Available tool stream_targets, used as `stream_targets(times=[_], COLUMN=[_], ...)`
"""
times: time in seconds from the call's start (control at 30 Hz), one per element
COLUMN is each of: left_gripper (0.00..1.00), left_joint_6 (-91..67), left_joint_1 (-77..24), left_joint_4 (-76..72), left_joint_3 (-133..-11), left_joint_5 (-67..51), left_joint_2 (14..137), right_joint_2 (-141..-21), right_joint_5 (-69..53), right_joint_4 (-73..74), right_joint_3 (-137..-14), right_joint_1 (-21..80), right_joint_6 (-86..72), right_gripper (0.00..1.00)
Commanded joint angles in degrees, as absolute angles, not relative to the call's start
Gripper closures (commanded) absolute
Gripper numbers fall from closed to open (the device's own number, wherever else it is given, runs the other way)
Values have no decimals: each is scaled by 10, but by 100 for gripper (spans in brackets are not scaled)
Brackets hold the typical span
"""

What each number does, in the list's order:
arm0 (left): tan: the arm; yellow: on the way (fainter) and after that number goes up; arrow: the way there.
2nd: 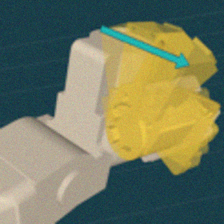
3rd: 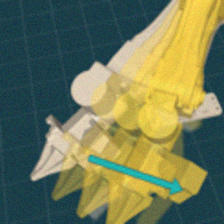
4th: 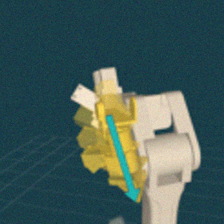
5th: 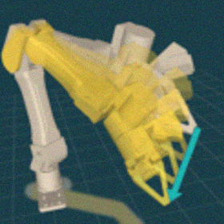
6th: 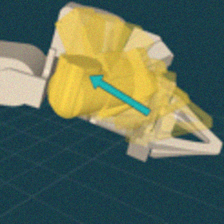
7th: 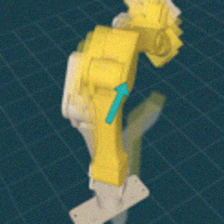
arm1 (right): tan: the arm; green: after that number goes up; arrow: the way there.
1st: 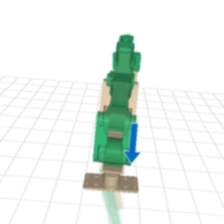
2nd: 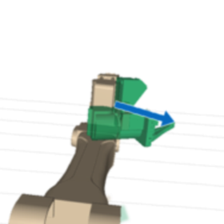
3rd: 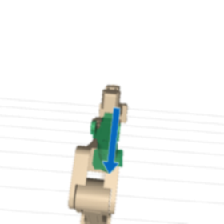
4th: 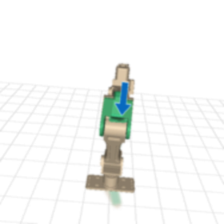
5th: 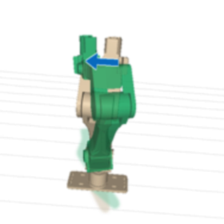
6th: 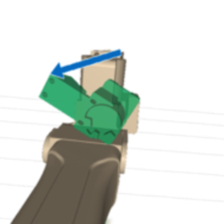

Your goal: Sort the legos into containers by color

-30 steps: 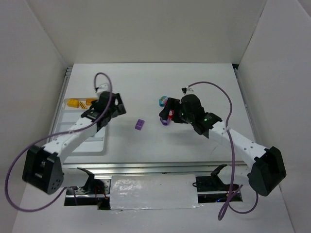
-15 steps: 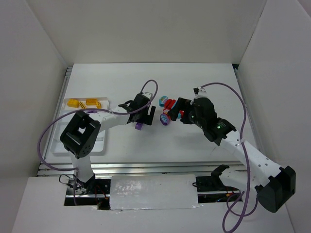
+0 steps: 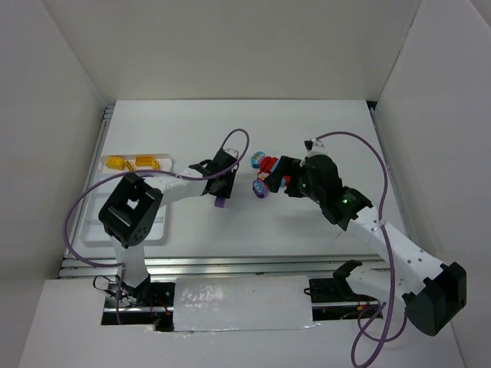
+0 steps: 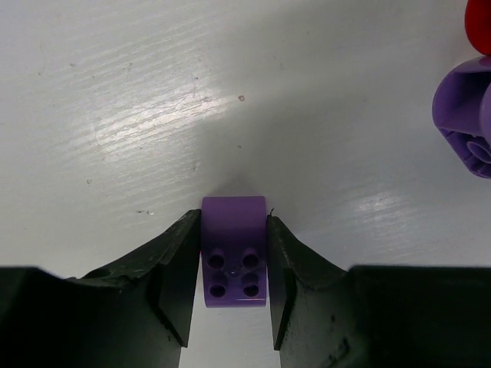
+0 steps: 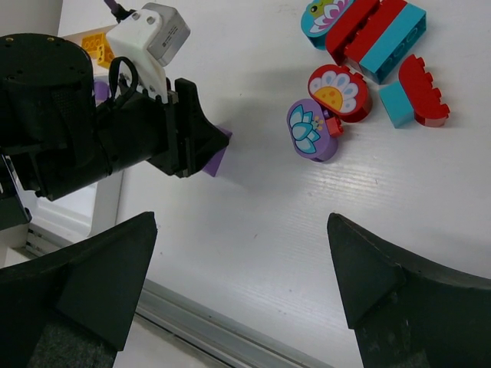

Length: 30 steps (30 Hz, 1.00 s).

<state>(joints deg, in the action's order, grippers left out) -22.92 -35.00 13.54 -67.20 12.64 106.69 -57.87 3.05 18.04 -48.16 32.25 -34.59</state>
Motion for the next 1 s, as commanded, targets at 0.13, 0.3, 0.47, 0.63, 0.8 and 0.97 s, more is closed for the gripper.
stream_targets(times=[0.13,0.3,0.47,0.63,0.8,0.97], left_gripper=[100,100,100,100,89,77], left_joint_6=[-257,-365,-477,-541,-546,-534], left_joint_1=[-324,-267,-148,-83,-38,-14], left_joint_4=[169,172,167,184,168,134], left_joint_3=[-654,-626,-570,-576,-584,-579], left_joint_5=[162,277,327,363,377,349], left_joint_2=[1007,914,841,839,871,889], right_joint_2=[-576,-579,-586,-595,-600,-605], right_joint_5=[29,26,16,5,3,4], right_joint_4=[158,156,153,149,150,153], right_joint_3=[-483,-483,-483,-484,-487,-490], right_joint_1=[320,319,320,320,320,320], right_joint_6=[-337,-336,-332,-330,-323,-319], right_gripper=[0,0,0,0,0,0])
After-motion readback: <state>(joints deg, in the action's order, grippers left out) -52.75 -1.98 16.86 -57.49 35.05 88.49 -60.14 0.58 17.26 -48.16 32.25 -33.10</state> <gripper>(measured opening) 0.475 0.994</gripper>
